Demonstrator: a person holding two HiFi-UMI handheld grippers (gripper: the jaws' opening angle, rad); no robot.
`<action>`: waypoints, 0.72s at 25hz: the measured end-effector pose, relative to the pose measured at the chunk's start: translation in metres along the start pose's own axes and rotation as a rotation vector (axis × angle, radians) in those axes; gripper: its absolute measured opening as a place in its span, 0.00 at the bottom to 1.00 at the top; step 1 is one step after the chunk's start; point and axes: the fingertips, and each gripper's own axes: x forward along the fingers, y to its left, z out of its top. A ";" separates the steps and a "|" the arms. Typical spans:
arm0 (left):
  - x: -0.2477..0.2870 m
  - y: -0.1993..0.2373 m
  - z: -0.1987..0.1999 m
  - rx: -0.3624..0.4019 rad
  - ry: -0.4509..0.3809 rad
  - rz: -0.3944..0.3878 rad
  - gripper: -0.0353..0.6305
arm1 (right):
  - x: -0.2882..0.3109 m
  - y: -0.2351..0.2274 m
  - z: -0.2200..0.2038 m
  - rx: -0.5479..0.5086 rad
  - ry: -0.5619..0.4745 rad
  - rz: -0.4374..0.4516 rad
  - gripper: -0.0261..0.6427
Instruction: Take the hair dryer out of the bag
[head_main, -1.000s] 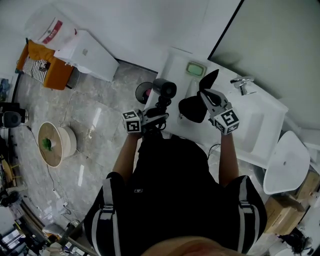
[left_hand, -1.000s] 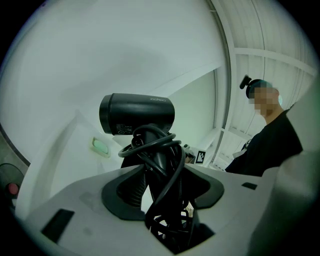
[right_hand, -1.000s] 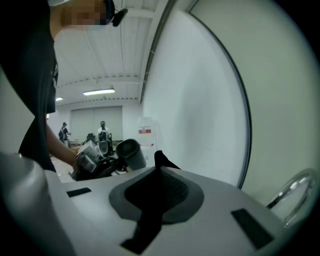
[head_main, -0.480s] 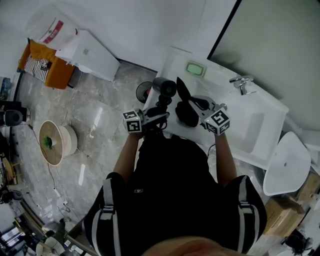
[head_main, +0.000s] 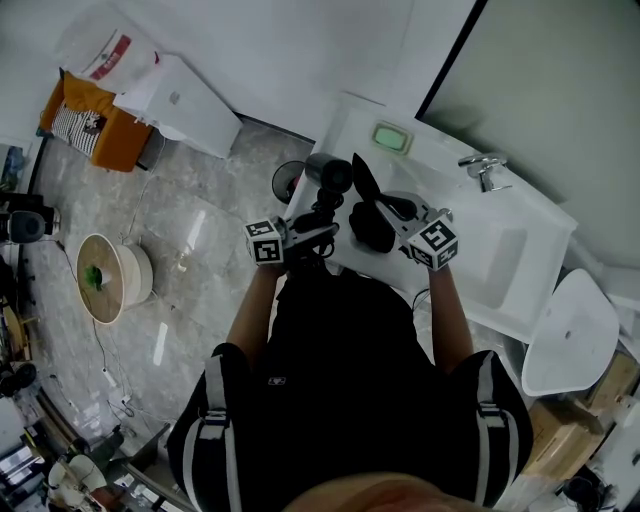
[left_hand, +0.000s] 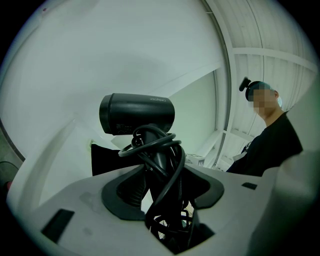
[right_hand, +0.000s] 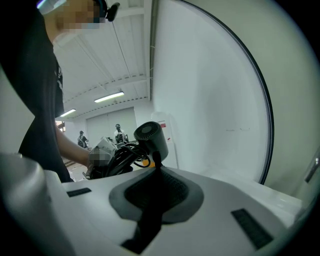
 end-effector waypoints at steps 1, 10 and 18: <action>0.000 -0.001 0.000 -0.001 0.001 0.002 0.37 | 0.000 0.000 0.000 0.000 0.000 0.001 0.15; -0.001 -0.008 0.001 -0.003 0.004 0.009 0.37 | -0.001 0.003 -0.002 0.000 0.004 0.003 0.15; -0.010 -0.004 0.001 -0.005 0.003 0.003 0.37 | 0.008 0.006 0.001 -0.009 0.008 0.005 0.15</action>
